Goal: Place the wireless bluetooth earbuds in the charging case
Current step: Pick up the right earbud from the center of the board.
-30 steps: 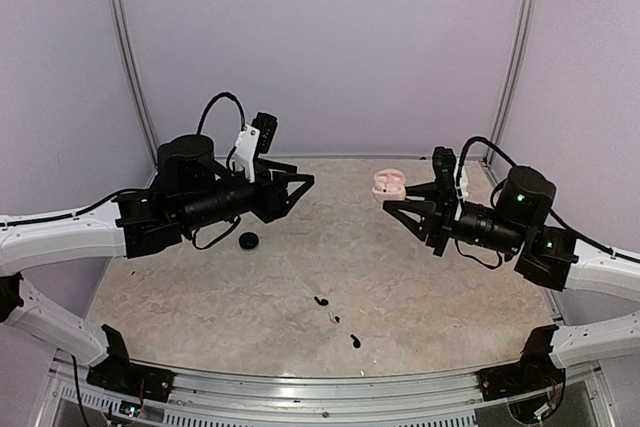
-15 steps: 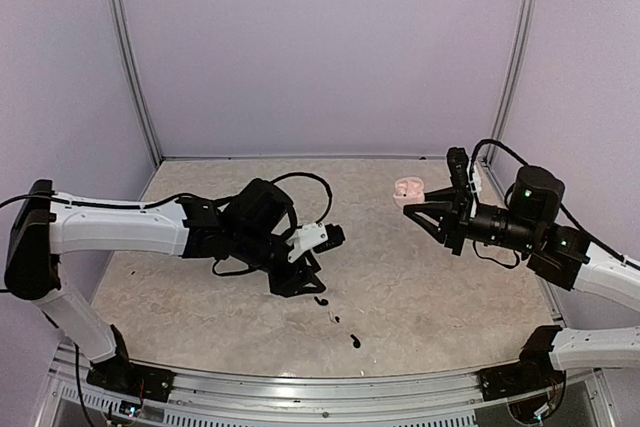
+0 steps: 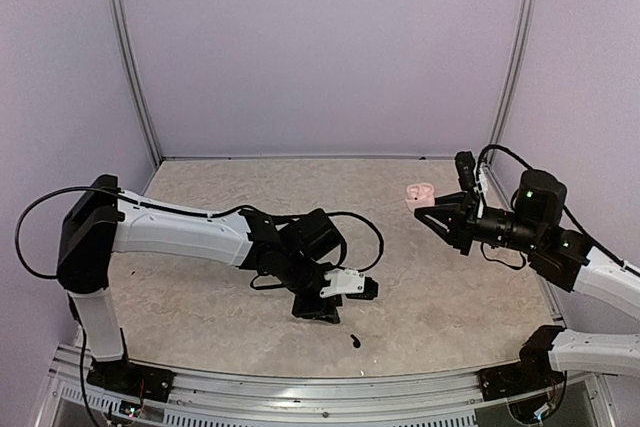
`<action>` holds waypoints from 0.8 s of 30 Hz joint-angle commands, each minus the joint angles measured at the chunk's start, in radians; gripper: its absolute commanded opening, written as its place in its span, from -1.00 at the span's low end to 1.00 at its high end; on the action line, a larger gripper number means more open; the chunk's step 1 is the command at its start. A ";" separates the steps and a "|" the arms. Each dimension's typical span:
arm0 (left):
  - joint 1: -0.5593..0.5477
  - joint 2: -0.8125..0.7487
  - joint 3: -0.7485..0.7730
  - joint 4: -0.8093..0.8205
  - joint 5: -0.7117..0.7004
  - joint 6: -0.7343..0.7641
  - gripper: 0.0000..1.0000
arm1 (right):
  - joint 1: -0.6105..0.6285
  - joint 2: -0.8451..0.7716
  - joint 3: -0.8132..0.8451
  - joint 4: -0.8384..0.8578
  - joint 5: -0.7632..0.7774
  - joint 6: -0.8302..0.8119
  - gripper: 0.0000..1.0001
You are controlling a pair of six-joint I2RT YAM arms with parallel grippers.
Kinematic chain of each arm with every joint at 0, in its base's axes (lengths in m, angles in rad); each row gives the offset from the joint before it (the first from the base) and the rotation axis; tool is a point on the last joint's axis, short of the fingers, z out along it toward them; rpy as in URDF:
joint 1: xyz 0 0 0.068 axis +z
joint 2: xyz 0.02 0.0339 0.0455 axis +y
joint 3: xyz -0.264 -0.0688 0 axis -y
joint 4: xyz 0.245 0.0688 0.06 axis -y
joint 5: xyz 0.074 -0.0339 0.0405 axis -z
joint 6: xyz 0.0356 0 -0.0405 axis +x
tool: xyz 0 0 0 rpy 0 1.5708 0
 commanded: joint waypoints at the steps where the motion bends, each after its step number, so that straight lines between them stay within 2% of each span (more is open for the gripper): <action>1: -0.024 0.055 0.048 -0.075 -0.038 0.088 -0.23 | -0.024 -0.020 -0.018 -0.002 -0.032 0.017 -1.00; 11: -0.039 0.125 0.100 -0.096 -0.093 0.155 -0.31 | -0.045 -0.011 -0.024 0.007 -0.052 0.018 -1.00; 24: -0.044 0.157 0.084 -0.083 -0.117 0.189 -0.48 | -0.075 -0.011 -0.039 0.014 -0.075 0.021 -1.00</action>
